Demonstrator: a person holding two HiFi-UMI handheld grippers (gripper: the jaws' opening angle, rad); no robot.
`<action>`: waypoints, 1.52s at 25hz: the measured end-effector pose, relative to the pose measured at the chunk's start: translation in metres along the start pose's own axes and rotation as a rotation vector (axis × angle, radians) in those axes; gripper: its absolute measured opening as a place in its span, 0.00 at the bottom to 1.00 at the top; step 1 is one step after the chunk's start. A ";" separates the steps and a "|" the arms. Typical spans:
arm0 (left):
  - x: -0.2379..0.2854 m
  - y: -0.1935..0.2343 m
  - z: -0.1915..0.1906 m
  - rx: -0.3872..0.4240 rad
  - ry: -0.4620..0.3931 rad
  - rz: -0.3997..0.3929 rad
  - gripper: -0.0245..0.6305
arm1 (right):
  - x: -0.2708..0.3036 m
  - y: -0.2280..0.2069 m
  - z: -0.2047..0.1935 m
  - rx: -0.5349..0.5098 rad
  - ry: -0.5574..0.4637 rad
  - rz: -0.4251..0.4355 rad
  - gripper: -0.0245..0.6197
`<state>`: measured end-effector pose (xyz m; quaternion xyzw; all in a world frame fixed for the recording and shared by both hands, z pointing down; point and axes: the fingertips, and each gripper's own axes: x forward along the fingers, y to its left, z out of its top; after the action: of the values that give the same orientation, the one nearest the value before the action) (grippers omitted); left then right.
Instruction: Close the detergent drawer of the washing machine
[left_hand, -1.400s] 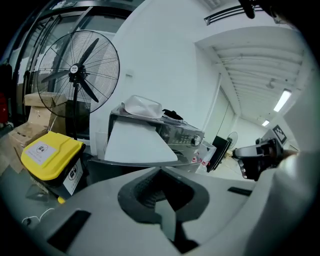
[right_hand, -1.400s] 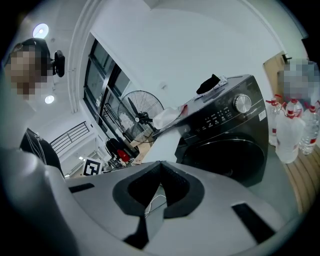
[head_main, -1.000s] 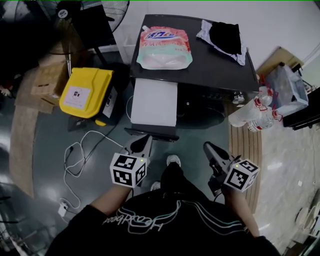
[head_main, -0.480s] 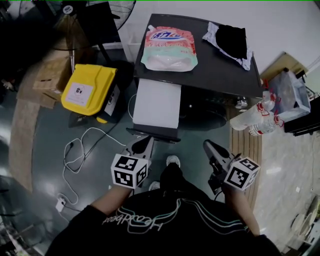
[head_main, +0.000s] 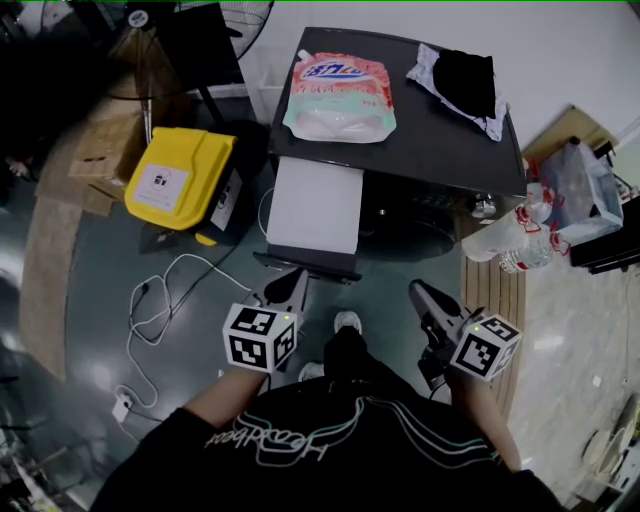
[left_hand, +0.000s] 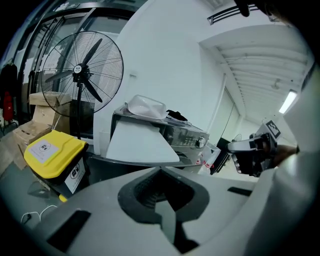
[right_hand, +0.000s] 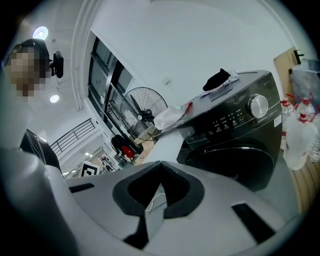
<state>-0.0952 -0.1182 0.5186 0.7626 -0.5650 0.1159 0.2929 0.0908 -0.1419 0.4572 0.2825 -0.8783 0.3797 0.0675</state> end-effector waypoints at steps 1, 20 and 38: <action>0.000 0.000 0.000 -0.002 0.000 -0.001 0.07 | 0.000 -0.001 0.001 0.002 -0.001 -0.001 0.08; 0.044 0.023 0.048 -0.007 -0.039 0.030 0.07 | 0.003 -0.018 0.014 0.015 -0.006 -0.018 0.08; 0.082 0.039 0.088 -0.086 -0.045 0.043 0.07 | 0.021 -0.034 0.049 0.015 -0.004 -0.006 0.08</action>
<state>-0.1180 -0.2411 0.5022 0.7396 -0.5920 0.0807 0.3099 0.0968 -0.2044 0.4516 0.2864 -0.8748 0.3854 0.0647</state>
